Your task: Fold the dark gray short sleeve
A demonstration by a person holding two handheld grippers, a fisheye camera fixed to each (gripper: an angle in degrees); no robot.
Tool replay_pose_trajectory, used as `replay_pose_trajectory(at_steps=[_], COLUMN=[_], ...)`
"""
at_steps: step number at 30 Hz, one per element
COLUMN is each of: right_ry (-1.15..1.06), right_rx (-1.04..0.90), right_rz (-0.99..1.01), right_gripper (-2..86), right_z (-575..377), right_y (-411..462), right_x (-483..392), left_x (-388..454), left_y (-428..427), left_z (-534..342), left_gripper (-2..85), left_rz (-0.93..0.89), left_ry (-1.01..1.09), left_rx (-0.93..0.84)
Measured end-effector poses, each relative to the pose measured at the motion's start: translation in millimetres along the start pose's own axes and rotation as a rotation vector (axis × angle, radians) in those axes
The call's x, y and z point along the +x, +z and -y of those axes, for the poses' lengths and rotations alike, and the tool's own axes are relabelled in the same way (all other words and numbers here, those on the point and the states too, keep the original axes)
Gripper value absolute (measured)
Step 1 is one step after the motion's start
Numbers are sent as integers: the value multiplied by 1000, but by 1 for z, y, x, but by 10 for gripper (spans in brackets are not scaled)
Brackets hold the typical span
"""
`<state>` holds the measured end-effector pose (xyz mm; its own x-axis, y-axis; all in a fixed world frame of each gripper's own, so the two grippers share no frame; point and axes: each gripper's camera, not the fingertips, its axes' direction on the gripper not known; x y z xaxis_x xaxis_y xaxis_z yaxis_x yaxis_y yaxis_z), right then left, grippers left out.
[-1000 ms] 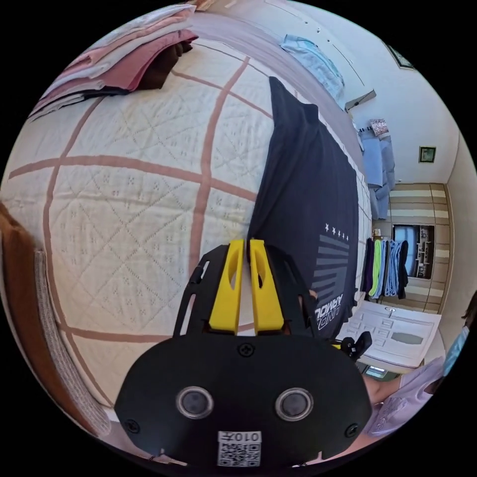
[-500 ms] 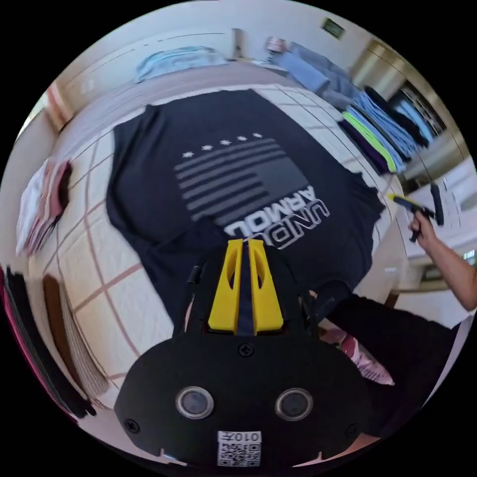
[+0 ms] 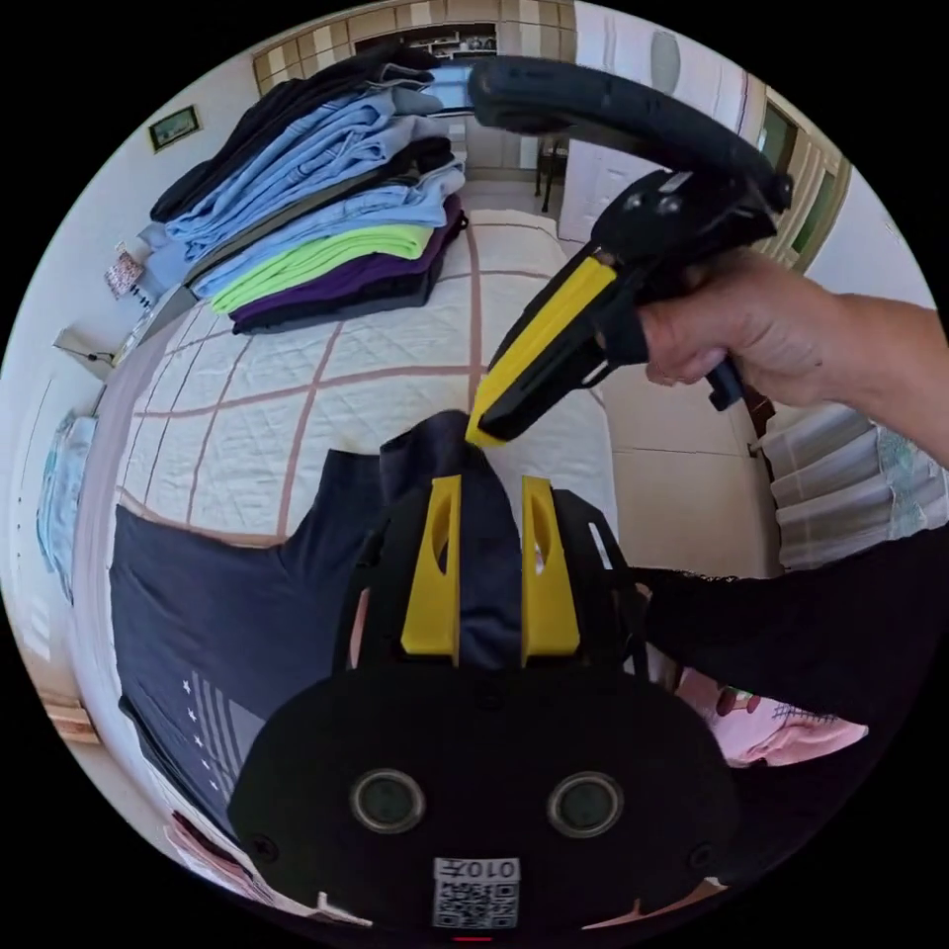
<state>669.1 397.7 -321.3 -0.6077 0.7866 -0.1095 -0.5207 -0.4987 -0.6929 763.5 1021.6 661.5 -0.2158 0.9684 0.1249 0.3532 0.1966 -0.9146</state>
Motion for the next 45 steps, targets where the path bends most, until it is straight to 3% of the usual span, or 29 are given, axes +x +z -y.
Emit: replay_pose_trajectory(at_steps=[3, 5, 8, 12, 15, 17, 21, 23, 27, 32, 36, 39, 43, 45], right_ry=[-137, -206, -222, -134, -37, -23, -58, -54, -58, -186, -299, -368, -356, -324], right_rx=[13, -18, -12, -8, -20, -16, -184, -194, -98, -204, -366, -401, -277, -165], right_rz=[240, 289, 419, 309, 367, 360, 305, 157, 301, 278, 215, 177, 76, 56], right_gripper=[48, 47, 57, 113, 122, 119, 64, 42, 37, 36, 44, 74, 89, 81], right_z=[10, 15, 26, 53, 82, 99, 128, 132, 150, 209, 252, 262, 249, 233], right_y=[-29, -37, -44, -38, -21, -12, 20, 8, -45, -54, -14, 22, 25, 11], right_x=[-2, 2, 31, 54, 64, 64, 48, 42, 40, -18, -89, -126, -129, -119], left_x=[11, 10, -2, -19, -19, -16, -16, -20, -39, -79, -110, -122, -129, -126], left_y=[12, 14, 12, -5, -11, -11, -16, -22, -44, -69, -82, -87, -102, -127], left_z=[9, 6, -15, -66, -90, -98, -108, -113, -139, -210, -295, -345, -382, -386], left_gripper=[17, 7, 3, 2, 2, 1, 1, 1, 1, 0, 0, 3, 11, 14], left_rz=[101, 128, 25, -106, -107, -108, -117, -130, -209, -327, -412, -409, -392, -286], left_ry=[-40, -104, -210, -373, -425, -428, -438, -455, -566, -804, -1023, -1130, -1211, -1218], left_rx=[33, 42, 88, 202, 203, 197, 215, 227, 289, 364, 415, 356, 348, 301])
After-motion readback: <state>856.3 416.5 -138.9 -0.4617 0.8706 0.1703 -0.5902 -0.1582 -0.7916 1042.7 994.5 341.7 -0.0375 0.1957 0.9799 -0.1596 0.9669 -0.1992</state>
